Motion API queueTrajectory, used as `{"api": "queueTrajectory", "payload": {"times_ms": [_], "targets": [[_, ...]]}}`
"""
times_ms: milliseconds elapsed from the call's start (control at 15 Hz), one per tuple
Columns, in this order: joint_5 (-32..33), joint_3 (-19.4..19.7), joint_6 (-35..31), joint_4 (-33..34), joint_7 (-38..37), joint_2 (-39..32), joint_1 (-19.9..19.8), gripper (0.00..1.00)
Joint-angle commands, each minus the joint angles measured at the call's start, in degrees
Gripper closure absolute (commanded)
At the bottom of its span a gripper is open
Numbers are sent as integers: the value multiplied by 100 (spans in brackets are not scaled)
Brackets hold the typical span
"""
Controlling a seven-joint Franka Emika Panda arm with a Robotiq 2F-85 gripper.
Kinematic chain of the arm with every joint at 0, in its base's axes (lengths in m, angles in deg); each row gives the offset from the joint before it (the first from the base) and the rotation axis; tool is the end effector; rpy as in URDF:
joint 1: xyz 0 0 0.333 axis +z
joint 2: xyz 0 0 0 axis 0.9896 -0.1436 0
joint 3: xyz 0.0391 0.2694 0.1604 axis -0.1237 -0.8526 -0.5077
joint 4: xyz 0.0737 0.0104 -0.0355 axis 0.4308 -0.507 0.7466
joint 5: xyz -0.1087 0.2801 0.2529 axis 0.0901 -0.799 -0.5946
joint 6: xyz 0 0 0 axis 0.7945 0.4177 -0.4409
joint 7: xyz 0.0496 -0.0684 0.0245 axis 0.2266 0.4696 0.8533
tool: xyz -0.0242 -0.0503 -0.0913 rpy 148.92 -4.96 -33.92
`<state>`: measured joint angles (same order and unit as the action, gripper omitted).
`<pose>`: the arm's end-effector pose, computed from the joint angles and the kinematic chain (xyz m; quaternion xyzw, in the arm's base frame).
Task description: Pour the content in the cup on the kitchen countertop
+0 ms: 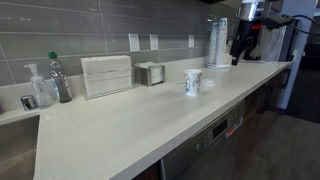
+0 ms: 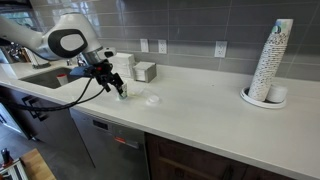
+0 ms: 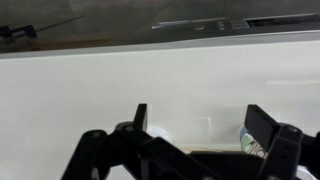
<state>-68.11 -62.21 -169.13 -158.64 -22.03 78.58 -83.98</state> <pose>0.4434 -0.0013 0.4150 0.9890 0.0662 0.1095 0.0742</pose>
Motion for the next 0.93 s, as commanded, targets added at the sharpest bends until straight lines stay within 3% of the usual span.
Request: {"api": "queueTrajectory", "payload": {"times_ms": [0,533,600,867], "targets": [[-532,136,6,525,679,-344,418,0],[-2206,93,500,1534,2610,-1086,1276,0],[-1864,7,266,1246,2167,-771,1109,0],[-1893,-14,286,1320,2187,-834,1113,0]]}}
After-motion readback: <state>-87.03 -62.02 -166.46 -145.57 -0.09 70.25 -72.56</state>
